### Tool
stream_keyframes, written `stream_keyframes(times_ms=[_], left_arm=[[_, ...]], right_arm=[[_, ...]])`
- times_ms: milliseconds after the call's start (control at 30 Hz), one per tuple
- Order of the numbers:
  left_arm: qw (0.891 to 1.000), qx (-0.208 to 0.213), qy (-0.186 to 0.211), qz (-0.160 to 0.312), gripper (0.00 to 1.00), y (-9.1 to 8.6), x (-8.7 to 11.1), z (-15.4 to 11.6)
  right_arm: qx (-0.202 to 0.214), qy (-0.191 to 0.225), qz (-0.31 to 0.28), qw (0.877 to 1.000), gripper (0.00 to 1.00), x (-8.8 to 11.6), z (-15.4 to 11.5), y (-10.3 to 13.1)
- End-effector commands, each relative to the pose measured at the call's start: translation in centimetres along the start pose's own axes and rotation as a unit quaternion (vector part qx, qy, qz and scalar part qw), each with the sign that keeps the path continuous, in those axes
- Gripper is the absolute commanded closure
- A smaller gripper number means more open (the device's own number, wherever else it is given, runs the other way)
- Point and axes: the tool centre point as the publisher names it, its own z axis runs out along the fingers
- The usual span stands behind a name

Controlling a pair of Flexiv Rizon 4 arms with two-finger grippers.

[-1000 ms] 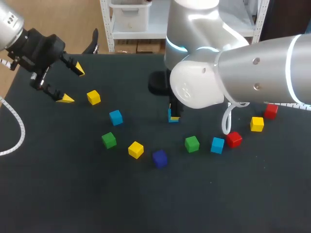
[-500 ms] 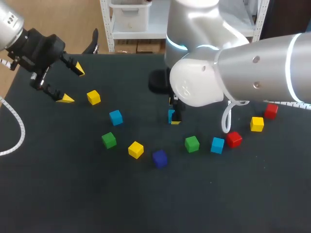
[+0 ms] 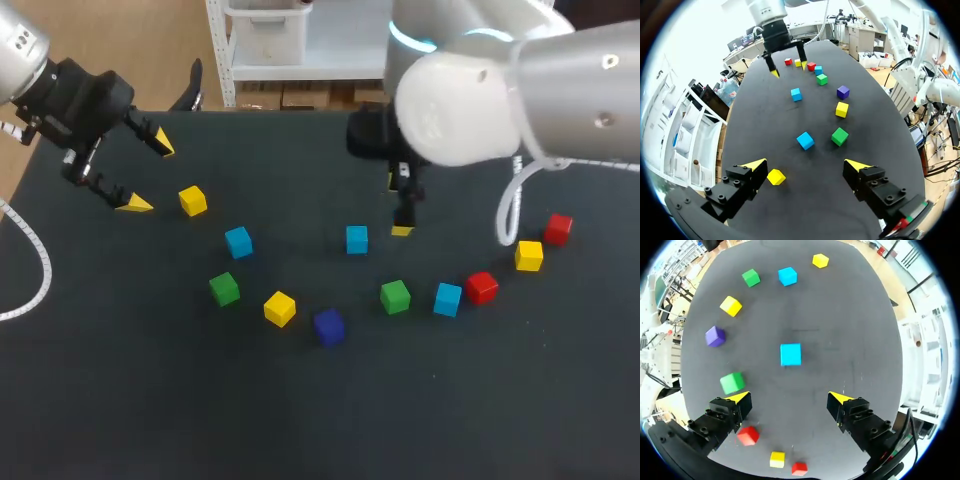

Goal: Place the blue cubes, place green cubes on the blue cubes, place the yellow cubes on the green cubes, then place the red cubes on the yellow cubes, and place purple cube on the red cubes.

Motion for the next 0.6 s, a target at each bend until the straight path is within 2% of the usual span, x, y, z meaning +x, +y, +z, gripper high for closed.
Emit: stream_keyframes(times_ms=[33,400,600], left_arm=[[1.000,-0.001,0.000,0.001,0.00,0.0,0.0,0.0],[1.000,-0.001,0.000,0.001,0.00,0.0,0.0,0.0],[1.000,-0.001,0.000,0.001,0.00,0.0,0.0,0.0]], right_arm=[[0.022,-0.005,0.013,1.000,0.00,2.0,-1.0,2.7],[0.023,0.016,0.037,0.999,0.00,4.6,-0.2,7.2],[0.017,0.018,0.036,0.999,0.00,5.0,0.6,9.3]])
